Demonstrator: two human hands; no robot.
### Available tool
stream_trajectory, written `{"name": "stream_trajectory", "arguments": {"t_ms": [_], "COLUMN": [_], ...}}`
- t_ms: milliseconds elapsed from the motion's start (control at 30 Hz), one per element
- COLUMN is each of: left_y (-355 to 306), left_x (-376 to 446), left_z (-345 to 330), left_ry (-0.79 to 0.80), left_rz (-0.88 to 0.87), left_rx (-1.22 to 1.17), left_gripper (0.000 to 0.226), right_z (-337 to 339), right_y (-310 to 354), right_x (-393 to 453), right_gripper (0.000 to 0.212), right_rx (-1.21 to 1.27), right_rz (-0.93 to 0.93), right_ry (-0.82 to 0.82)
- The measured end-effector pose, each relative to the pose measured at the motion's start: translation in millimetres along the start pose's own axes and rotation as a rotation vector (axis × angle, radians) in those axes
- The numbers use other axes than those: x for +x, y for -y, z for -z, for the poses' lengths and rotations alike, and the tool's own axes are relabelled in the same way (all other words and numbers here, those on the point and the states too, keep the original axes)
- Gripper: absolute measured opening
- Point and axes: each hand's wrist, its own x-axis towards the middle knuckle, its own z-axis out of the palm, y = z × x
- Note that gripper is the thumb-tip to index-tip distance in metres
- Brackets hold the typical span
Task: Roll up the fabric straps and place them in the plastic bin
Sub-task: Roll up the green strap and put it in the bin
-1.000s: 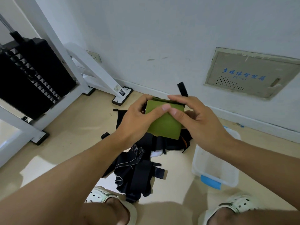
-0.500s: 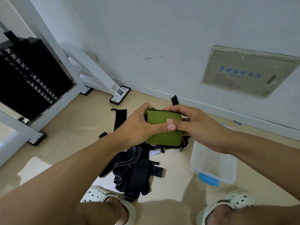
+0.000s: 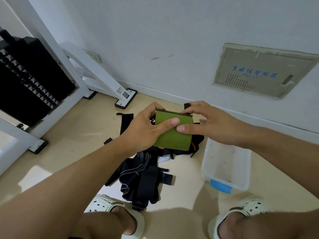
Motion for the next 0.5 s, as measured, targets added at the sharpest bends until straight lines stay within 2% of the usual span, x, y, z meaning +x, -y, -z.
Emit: {"name": "stream_trajectory", "arguments": {"t_ms": [100,200,333,433,500], "left_y": [3.4,3.0,-3.5,0.3,4.2], "left_x": [3.2,11.7,26.7,38.3,46.1], "left_z": [-9.5,-21.4,-39.0,-54.2,-65.5], "left_ry": [-0.022,-0.059,-0.084,-0.077,-0.060], "left_rz": [0.016,0.025,0.028,0.051,0.065], "left_rx": [0.000,-0.017,-0.071,-0.080,0.028], "left_gripper": [0.051,0.052,0.051,0.053,0.051], "right_z": [-0.1,-0.9,10.3,17.8,24.2], "right_y": [-11.4,-21.8,-26.2,-35.4,-46.0], "right_x": [1.2,1.4,-2.6,-7.0,-7.4], "right_gripper": [0.069,0.064,0.045,0.045,0.045], "right_rx": [0.081,0.241,0.473,0.471,0.438], "right_rz": [-0.015,0.025,0.035,0.003,-0.046], "right_ry": [0.114,0.046,-0.030,-0.067,-0.098]}}
